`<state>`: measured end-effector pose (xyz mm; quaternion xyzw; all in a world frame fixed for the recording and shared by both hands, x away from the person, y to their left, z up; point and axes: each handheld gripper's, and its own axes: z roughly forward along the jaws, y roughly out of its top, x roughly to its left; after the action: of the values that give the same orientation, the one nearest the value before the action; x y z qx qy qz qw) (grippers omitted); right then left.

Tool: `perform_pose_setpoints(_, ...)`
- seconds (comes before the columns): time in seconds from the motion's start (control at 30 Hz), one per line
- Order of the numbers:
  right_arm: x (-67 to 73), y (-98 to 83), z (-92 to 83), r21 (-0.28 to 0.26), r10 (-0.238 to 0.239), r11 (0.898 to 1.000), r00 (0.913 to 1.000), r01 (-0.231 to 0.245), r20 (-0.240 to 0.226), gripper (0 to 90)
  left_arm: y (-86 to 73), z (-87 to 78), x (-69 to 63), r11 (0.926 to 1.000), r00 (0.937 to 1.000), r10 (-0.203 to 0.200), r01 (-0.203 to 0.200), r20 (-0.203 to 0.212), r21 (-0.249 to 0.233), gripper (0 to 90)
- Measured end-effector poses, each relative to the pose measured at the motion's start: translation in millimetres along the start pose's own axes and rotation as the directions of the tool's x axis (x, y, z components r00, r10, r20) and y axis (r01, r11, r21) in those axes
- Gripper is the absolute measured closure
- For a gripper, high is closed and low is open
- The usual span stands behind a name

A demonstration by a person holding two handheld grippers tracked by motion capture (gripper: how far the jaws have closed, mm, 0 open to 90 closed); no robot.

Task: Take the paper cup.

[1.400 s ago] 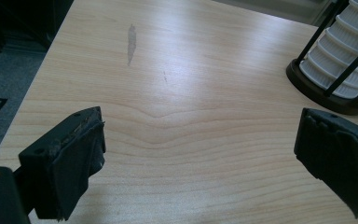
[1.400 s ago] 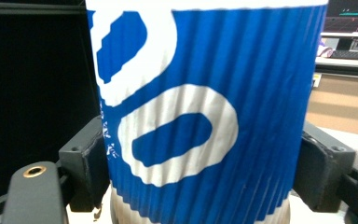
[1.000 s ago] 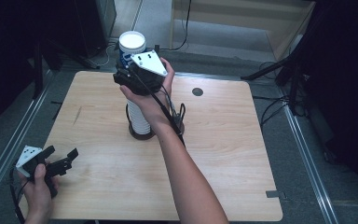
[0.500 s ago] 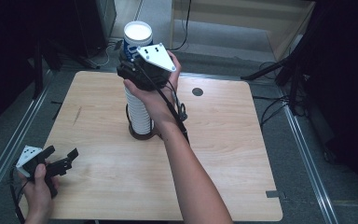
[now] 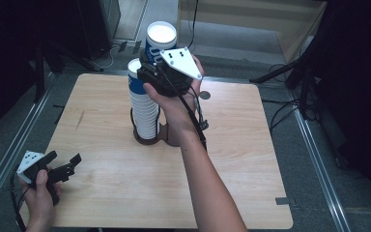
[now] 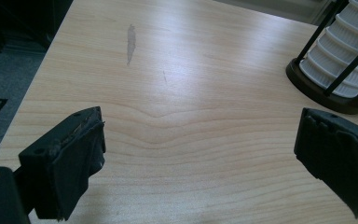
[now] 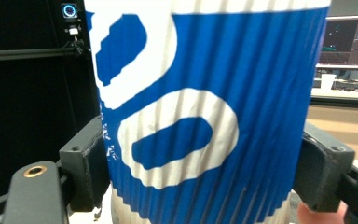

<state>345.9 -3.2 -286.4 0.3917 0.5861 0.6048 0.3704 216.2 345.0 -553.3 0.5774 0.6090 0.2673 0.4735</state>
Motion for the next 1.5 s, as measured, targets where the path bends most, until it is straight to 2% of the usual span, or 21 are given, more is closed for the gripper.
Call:
perform_pose_setpoints(0.2,-13.8,-3.4,-11.5,0.014,-0.014,1.0,0.9994,0.014,0.033,19.0,0.0,0.0,-0.2,1.0,1.0,0.001,-0.001,-0.002,0.001,2.5)
perform_pose_setpoints(0.43,-31.3,-9.4,-24.6,0.021,-0.005,1.0,0.9981,0.004,0.062,19.0,0.0,-0.1,-0.3,1.0,1.0,0.003,-0.003,-0.001,0.002,2.5)
perform_pose_setpoints(0.73,-50.1,-25.4,-40.9,0.035,-0.013,0.999,0.9958,0.01,0.09,18.9,0.0,0.0,-0.5,1.0,1.0,0.004,-0.004,-0.002,0.001,2.5)
perform_pose_setpoints(1.13,-70.5,-51.7,-60.7,0.061,-0.005,0.998,0.9934,-0.002,0.115,18.9,0.0,0.1,-1.0,1.0,1.0,0.005,-0.005,-0.003,0.0,2.5)
perform_pose_setpoints(1.5,-80.9,-72.7,-81.2,0.072,-0.013,0.997,0.992,0.005,0.125,18.9,0.0,0.1,-1.3,1.0,0.9999,0.008,-0.008,-0.008,0.003,2.5)
